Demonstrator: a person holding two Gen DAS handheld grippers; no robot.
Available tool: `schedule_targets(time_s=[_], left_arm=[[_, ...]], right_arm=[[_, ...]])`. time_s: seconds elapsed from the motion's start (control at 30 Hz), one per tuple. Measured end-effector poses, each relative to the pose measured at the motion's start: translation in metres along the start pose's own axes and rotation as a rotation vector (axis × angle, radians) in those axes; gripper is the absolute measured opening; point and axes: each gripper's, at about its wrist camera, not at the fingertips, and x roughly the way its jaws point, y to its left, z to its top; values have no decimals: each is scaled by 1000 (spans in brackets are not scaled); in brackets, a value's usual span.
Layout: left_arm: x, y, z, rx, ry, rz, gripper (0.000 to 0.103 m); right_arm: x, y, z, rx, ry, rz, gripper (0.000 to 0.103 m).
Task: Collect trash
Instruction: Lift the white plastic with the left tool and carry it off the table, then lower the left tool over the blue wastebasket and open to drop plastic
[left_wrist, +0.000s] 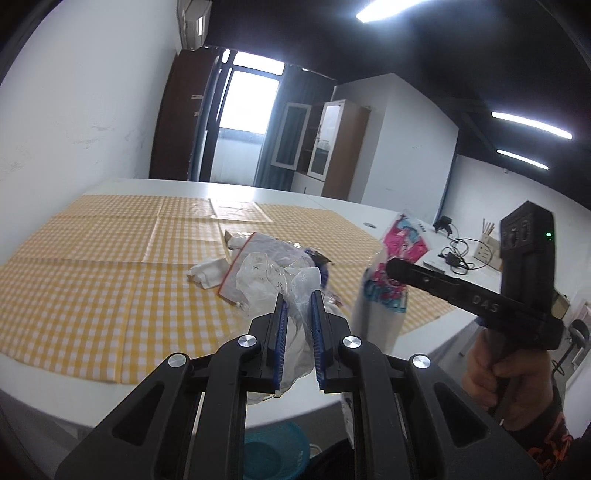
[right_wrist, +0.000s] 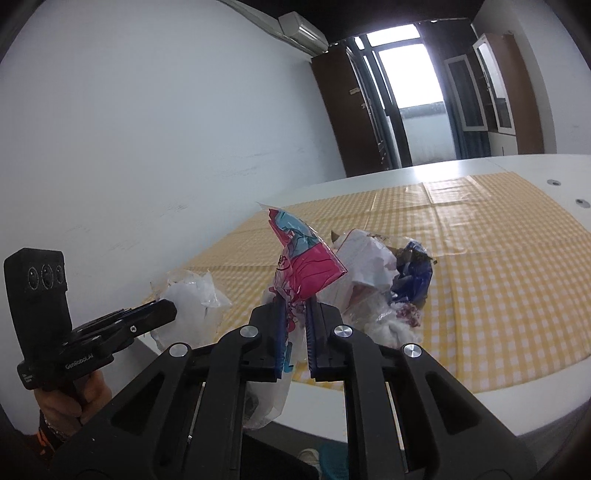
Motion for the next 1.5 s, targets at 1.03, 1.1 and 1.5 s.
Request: schedule_targets(time_s=[1.03, 1.1, 1.5], left_arm=[[-35, -19, -139, -13, 165, 5, 12], [-26, -13, -147, -26, 185, 5, 12], [39, 25, -187, -134, 328, 9, 12]], right_arm=[[-47, 24, -138, -67, 149, -141, 9], [-41, 22, -150, -71, 172, -154, 9], [13, -13, -196, -51, 228, -262, 8]])
